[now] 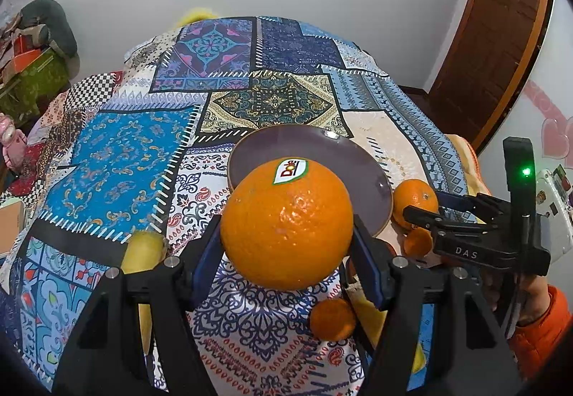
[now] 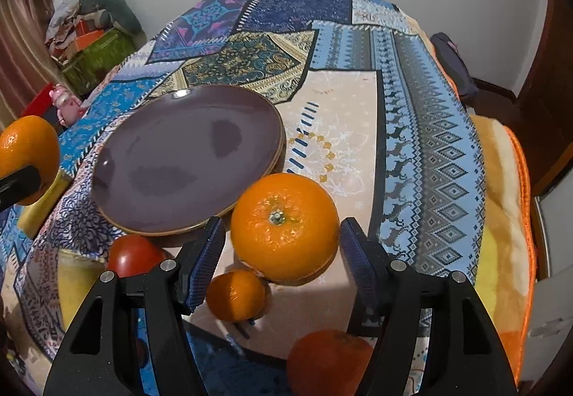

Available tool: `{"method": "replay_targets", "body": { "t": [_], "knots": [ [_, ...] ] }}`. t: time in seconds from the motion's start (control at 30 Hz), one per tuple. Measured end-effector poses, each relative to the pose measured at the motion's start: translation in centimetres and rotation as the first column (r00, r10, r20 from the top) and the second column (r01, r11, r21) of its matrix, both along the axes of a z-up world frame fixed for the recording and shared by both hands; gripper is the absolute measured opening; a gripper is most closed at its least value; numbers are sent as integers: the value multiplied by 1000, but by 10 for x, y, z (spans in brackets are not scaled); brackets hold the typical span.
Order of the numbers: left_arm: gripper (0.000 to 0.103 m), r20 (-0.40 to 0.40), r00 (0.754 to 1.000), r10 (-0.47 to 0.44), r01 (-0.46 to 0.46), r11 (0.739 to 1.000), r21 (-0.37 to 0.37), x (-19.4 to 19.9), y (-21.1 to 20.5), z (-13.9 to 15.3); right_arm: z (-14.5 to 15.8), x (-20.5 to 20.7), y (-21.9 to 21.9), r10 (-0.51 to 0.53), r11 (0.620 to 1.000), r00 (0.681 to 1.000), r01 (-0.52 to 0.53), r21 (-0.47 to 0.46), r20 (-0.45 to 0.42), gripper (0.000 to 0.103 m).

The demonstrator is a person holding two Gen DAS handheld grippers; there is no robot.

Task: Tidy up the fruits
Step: 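Carry both large oranges onto the purple plate with both grippers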

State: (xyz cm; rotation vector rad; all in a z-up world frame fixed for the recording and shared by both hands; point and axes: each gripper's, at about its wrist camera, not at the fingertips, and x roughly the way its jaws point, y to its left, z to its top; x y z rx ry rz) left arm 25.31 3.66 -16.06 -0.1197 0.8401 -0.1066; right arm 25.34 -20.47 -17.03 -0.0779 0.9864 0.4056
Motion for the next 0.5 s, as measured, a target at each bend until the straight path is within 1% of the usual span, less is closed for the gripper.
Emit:
{"method": "replay_targets", "body": {
  "t": [0.2, 0.33, 0.5],
  "knots": [
    [66, -5, 1000, -1, 1, 1000, -4, 6, 2, -5, -10, 7, -1, -1, 1000, 999, 2, 18, -47, 66],
    [66, -8, 1000, 0, 0, 1000, -4, 7, 3, -7, -11, 8, 3, -3, 1000, 999, 3, 2, -41, 66],
    [66, -6, 1000, 0, 0, 1000, 2, 8, 3, -6, -10, 7, 2, 1, 1000, 1000, -1, 2, -29, 63]
  ]
}}
